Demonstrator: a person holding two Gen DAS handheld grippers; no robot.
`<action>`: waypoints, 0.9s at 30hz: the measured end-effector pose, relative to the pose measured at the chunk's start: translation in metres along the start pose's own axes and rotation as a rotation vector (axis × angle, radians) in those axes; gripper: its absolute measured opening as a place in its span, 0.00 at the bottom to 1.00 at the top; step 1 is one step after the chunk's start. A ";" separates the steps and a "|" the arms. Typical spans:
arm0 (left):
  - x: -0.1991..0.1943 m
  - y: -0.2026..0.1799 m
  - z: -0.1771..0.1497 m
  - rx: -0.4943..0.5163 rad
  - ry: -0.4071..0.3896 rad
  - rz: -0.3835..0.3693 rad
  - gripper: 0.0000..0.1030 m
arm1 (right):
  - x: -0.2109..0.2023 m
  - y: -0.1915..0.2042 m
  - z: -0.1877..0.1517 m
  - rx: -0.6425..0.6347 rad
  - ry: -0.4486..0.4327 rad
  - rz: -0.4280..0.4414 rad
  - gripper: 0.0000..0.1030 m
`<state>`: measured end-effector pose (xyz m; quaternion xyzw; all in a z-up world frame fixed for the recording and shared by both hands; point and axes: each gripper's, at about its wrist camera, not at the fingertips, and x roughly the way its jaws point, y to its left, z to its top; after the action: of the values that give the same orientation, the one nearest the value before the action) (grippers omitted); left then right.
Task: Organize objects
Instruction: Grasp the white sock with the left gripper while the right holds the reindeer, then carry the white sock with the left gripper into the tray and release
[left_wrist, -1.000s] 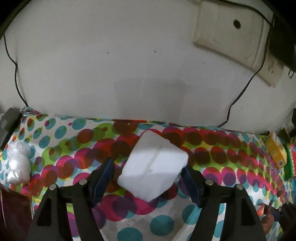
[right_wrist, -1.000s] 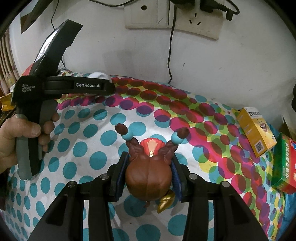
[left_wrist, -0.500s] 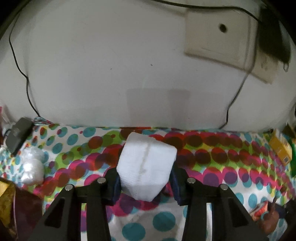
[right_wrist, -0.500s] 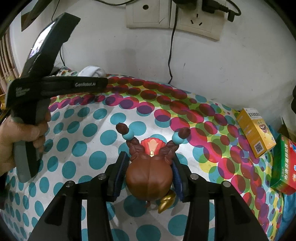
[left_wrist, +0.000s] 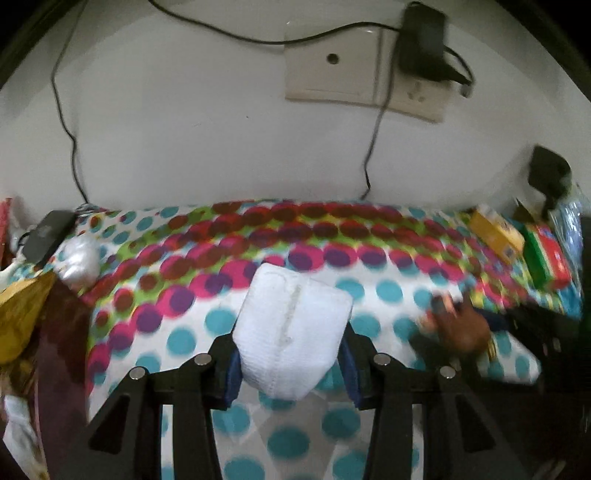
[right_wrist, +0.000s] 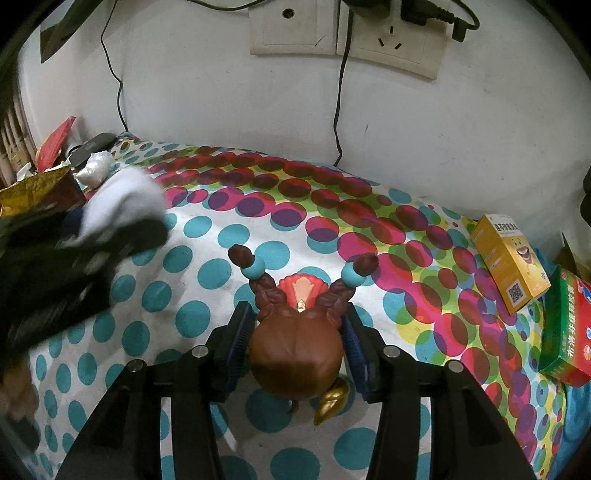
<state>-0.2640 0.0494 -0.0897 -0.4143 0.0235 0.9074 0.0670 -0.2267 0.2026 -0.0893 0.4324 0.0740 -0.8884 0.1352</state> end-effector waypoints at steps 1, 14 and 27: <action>-0.006 0.000 -0.009 0.008 0.004 0.006 0.43 | 0.000 0.000 0.000 0.000 0.000 0.001 0.45; -0.112 0.045 -0.060 -0.079 -0.011 0.033 0.43 | -0.015 -0.006 -0.008 0.001 0.000 -0.008 0.47; -0.209 0.137 -0.078 -0.189 -0.081 0.210 0.43 | -0.013 -0.004 -0.007 0.007 0.003 -0.020 0.51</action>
<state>-0.0892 -0.1155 0.0154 -0.3773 -0.0216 0.9234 -0.0667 -0.2153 0.2106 -0.0836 0.4333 0.0756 -0.8894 0.1247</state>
